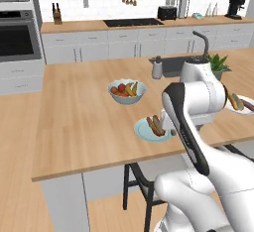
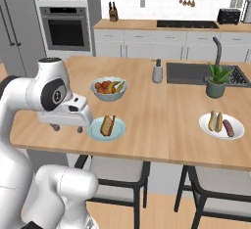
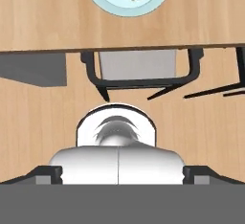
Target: Place one bun and one sausage from the bowl on each plate.
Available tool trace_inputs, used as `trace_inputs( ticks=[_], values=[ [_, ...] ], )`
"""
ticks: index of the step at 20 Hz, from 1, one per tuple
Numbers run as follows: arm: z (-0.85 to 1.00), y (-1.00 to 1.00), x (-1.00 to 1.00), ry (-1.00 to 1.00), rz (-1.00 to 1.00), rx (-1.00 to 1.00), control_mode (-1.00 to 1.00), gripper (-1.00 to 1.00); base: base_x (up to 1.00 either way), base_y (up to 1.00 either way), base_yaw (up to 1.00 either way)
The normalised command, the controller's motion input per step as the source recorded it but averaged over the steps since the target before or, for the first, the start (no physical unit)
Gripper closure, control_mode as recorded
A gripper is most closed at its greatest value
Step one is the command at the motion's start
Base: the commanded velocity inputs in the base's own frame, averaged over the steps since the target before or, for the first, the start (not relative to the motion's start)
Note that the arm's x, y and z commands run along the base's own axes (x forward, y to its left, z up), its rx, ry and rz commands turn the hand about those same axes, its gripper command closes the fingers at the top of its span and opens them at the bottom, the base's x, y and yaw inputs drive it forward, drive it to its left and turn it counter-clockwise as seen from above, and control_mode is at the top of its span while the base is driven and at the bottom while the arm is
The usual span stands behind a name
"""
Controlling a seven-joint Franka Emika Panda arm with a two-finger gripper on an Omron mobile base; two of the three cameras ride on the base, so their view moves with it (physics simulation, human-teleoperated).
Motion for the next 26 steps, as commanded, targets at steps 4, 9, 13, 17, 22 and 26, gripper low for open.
trace_inputs(
  ticks=[4, 9, 13, 17, 22, 26],
  values=[
    [0.19, -0.02, -0.09, -0.01, 0.00, 0.00, -1.00, -1.00, 0.00, 0.00, 0.00],
    [0.02, -0.07, 0.00, 0.00, 0.00, 0.01, 1.00, -1.00, -0.19, -0.13, 0.00],
    [0.00, 0.00, 0.00, 0.00, 0.00, 0.00, 1.00, -1.00, -0.97, -0.85, 0.00],
    [0.00, 0.00, 0.00, 0.00, 0.00, 0.00, 1.00, -1.00, -0.25, -1.00, 0.00],
    [0.00, 0.00, 0.00, 0.00, 0.00, 0.00, 1.00, -1.00, 0.00, -1.00, 0.00],
    [0.00, 0.00, 0.00, 0.00, 0.00, 0.00, 1.00, -1.00, 0.00, -1.00, 0.01]
  ],
)
